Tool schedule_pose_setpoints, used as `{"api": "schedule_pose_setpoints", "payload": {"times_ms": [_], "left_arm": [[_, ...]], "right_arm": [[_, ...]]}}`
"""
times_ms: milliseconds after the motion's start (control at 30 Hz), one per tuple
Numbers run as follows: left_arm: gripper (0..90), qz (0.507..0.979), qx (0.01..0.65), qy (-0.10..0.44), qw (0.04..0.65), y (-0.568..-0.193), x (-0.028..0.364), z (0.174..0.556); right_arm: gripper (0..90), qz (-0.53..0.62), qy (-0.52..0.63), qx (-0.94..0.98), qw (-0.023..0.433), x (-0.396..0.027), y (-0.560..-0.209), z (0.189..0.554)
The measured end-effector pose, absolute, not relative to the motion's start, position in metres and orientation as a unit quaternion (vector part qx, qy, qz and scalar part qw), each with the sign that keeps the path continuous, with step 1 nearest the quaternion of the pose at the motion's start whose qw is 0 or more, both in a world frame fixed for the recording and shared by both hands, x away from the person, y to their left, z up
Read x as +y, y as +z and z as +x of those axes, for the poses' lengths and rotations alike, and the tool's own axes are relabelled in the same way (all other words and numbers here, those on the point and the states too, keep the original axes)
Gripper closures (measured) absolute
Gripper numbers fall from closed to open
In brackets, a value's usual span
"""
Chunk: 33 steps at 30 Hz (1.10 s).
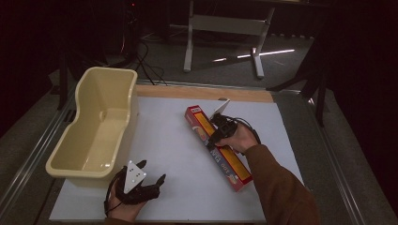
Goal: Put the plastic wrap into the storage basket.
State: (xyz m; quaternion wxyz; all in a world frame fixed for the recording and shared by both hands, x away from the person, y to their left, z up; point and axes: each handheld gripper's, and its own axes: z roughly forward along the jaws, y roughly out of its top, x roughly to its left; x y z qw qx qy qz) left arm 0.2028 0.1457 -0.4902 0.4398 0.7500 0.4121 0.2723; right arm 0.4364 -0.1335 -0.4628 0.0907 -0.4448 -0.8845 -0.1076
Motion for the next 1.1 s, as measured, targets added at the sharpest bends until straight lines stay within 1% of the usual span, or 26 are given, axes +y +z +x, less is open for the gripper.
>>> {"api": "schedule_pose_setpoints", "payload": {"times_ms": [133,200,300,400,433,667,767,1100], "left_arm": [[21.4,0.750,0.412,0.273,0.440,-0.490,0.146,0.203],[21.4,0.750,0.412,0.273,0.440,-0.490,0.146,0.203],[21.5,0.749,0.413,0.272,0.441,-0.490,0.146,0.203],[21.5,0.749,0.412,0.273,0.441,-0.490,0.146,0.203],[21.5,0.749,0.412,0.273,0.441,-0.490,0.146,0.203],[21.5,0.749,0.412,0.273,0.441,-0.490,0.146,0.203],[21.5,0.748,0.413,0.273,0.442,-0.490,0.146,0.203],[21.5,0.748,0.413,0.273,0.442,-0.490,0.146,0.202]], "right_arm": [[40.0,-0.446,-0.123,-0.881,0.099,-0.131,-0.457,0.434],[40.0,-0.447,-0.146,-0.875,0.114,-0.128,-0.449,0.432],[40.0,-0.440,-0.174,-0.873,0.121,-0.126,-0.441,0.429],[40.0,-0.439,-0.181,-0.872,0.121,-0.124,-0.438,0.428],[40.0,-0.434,-0.196,-0.871,0.120,-0.122,-0.430,0.425],[40.0,-0.426,-0.233,-0.866,0.123,-0.113,-0.409,0.418],[40.0,-0.422,-0.256,-0.859,0.137,-0.109,-0.398,0.417],[40.0,-0.425,-0.303,-0.837,0.165,-0.101,-0.378,0.419]]}}
